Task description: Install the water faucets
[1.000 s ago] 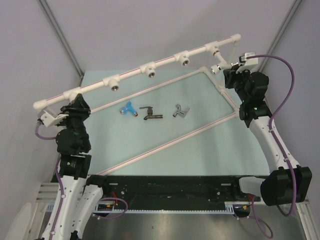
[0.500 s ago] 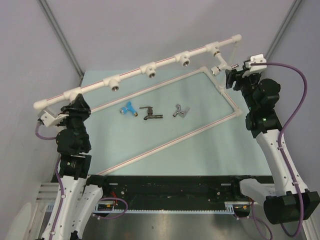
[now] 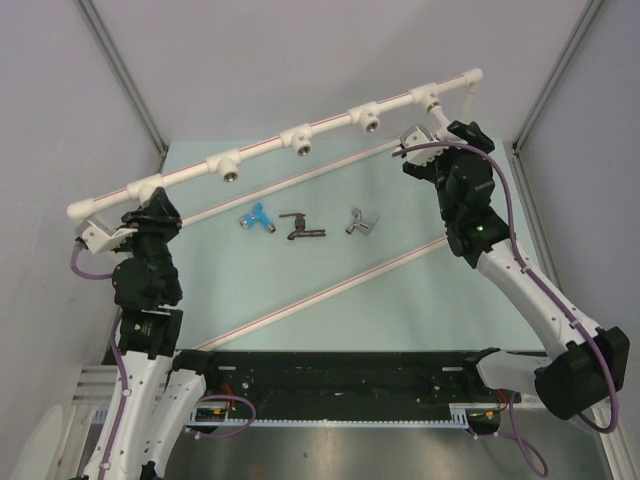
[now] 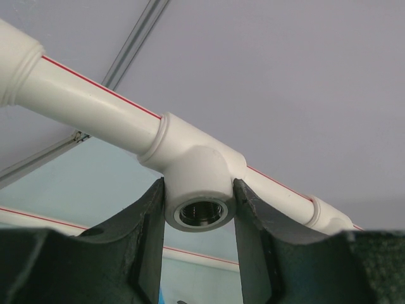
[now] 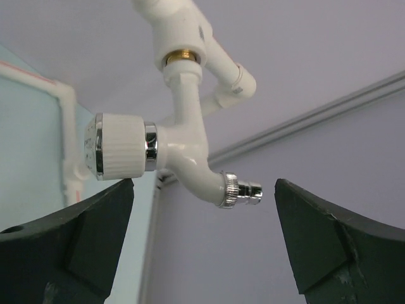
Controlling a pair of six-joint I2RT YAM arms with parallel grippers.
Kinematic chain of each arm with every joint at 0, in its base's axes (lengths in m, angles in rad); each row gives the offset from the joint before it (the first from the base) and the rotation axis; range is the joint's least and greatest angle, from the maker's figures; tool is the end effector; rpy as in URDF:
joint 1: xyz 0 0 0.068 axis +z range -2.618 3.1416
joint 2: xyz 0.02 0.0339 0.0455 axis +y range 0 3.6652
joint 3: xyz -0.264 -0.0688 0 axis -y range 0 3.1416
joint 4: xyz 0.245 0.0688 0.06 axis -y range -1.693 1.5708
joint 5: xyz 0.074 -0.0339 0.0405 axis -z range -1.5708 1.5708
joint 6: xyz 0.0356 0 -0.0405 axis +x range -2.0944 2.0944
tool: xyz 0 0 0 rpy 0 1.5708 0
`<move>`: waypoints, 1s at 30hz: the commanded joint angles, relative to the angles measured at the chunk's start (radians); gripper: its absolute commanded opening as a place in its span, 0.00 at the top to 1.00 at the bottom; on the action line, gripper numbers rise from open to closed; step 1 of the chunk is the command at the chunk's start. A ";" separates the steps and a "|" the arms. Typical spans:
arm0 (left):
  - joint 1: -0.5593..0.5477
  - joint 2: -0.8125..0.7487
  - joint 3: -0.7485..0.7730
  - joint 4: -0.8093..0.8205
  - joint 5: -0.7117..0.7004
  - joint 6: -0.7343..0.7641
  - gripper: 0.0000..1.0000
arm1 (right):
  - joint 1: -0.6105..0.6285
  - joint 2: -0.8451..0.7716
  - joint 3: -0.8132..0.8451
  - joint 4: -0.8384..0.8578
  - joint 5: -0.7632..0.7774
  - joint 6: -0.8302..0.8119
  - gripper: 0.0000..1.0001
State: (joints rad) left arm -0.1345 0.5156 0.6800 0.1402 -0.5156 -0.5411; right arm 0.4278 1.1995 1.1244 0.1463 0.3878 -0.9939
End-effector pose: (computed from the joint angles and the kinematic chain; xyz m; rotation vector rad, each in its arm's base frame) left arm 0.1236 0.0010 0.3744 -0.6832 1.1188 -0.2502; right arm 0.2601 0.1038 0.4086 -0.7476 1.3587 -0.7412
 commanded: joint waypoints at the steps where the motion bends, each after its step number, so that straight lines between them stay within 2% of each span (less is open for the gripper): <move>1: -0.017 -0.011 -0.016 -0.050 0.081 0.026 1.00 | 0.005 0.055 0.034 0.091 0.152 -0.264 0.02; 6: -0.017 -0.011 -0.016 -0.051 0.081 0.024 1.00 | -0.001 0.120 0.034 0.212 0.158 -0.334 0.02; 11: -0.017 -0.011 -0.016 -0.051 0.080 0.026 1.00 | -0.020 0.181 0.041 0.291 0.117 -0.307 0.04; 14: -0.019 -0.011 -0.014 -0.051 0.081 0.026 1.00 | -0.044 0.189 0.064 0.216 0.050 -0.157 0.08; 17: -0.017 -0.009 -0.016 -0.051 0.081 0.027 1.00 | -0.055 0.183 0.084 0.161 -0.044 0.006 0.17; 18: -0.017 -0.009 -0.014 -0.051 0.083 0.027 1.00 | -0.060 0.176 0.086 0.153 -0.065 0.050 0.23; 21: -0.017 -0.009 -0.014 -0.051 0.085 0.026 1.00 | -0.073 0.163 0.101 0.125 -0.198 0.216 0.35; 25: -0.017 -0.009 -0.014 -0.051 0.085 0.026 1.00 | -0.119 0.144 0.110 0.121 -0.377 0.484 0.43; 30: -0.017 -0.009 -0.016 -0.050 0.086 0.026 1.00 | -0.219 0.143 0.110 0.199 -0.651 0.973 0.53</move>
State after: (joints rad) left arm -0.1341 0.5167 0.6796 0.1455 -0.5201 -0.5407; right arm 0.2317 1.3396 1.1778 0.2131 0.1303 -0.5285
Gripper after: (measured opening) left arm 0.456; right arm 0.575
